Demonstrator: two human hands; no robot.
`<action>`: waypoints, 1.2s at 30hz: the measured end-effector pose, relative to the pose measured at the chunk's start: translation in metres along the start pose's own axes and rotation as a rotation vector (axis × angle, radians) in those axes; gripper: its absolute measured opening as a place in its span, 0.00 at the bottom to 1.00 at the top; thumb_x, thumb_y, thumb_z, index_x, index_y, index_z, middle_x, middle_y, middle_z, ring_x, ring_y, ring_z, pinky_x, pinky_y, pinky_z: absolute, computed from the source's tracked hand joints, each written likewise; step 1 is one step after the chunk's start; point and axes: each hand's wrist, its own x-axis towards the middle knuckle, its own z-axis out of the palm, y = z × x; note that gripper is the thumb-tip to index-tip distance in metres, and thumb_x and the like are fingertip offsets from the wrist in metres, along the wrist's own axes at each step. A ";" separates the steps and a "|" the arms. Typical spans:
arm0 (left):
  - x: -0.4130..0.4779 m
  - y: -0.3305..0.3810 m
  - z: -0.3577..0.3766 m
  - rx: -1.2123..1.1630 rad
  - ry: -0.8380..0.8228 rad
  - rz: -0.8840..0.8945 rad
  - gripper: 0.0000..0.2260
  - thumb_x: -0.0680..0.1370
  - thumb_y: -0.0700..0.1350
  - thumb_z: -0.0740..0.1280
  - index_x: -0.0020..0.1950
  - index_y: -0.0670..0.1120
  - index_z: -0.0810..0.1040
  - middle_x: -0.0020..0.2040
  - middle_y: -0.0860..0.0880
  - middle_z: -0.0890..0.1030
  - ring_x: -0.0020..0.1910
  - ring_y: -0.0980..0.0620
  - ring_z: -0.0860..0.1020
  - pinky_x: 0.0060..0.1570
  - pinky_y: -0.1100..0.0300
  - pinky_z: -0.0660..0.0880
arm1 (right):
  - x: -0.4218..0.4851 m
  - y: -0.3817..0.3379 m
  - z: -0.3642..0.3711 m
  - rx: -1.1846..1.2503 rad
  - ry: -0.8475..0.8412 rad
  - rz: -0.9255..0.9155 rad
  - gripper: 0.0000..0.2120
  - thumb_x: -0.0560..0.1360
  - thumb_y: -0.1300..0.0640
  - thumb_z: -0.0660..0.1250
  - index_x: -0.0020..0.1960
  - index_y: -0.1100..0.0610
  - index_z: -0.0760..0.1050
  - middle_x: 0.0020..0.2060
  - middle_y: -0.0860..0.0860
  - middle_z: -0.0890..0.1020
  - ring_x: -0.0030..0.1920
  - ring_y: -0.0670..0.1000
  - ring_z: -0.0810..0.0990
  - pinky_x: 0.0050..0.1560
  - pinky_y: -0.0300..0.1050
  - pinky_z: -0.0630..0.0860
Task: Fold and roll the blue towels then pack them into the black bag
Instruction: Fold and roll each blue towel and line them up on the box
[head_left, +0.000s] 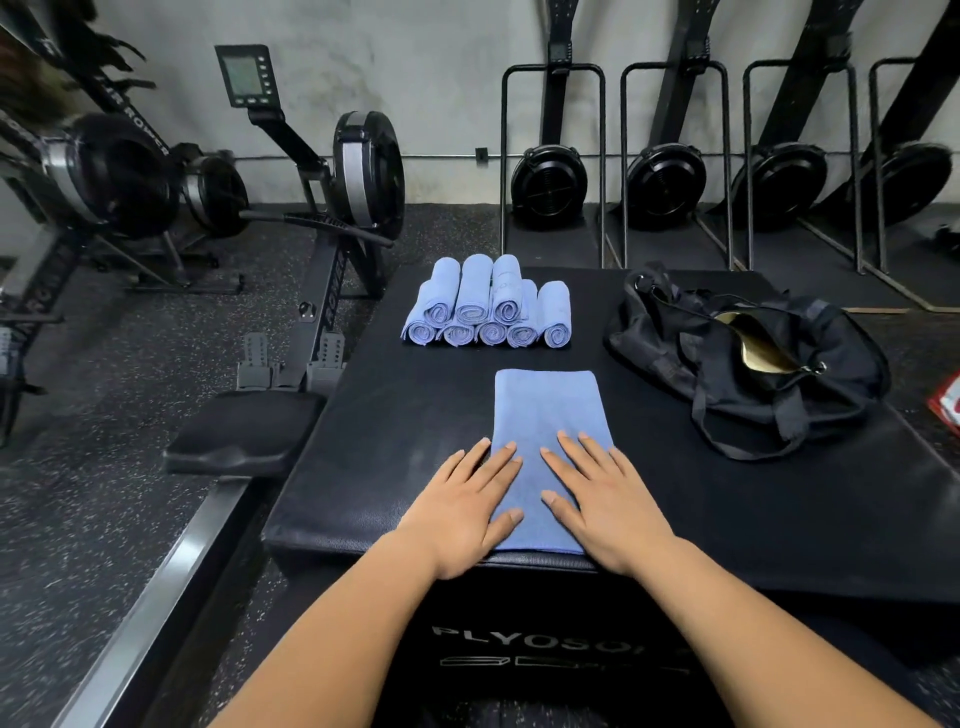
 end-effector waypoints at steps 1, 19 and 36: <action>-0.002 0.001 0.001 -0.006 0.000 -0.013 0.32 0.85 0.66 0.41 0.86 0.53 0.41 0.85 0.58 0.37 0.83 0.52 0.33 0.83 0.48 0.41 | -0.006 0.005 0.000 -0.006 -0.016 -0.014 0.35 0.81 0.28 0.35 0.85 0.39 0.43 0.84 0.41 0.40 0.83 0.46 0.35 0.83 0.54 0.40; -0.069 0.033 0.014 -0.143 0.315 0.081 0.25 0.83 0.63 0.64 0.77 0.53 0.74 0.79 0.60 0.69 0.81 0.51 0.62 0.78 0.51 0.61 | -0.118 0.040 0.016 -0.153 0.292 -0.152 0.29 0.84 0.39 0.56 0.81 0.53 0.67 0.80 0.47 0.67 0.83 0.55 0.59 0.78 0.57 0.64; -0.082 0.044 0.007 -0.343 0.537 -0.108 0.09 0.77 0.44 0.76 0.55 0.55 0.84 0.52 0.62 0.83 0.54 0.53 0.76 0.55 0.49 0.74 | -0.121 0.029 0.016 0.104 0.567 -0.110 0.07 0.77 0.49 0.76 0.54 0.47 0.85 0.53 0.37 0.82 0.53 0.51 0.76 0.47 0.49 0.71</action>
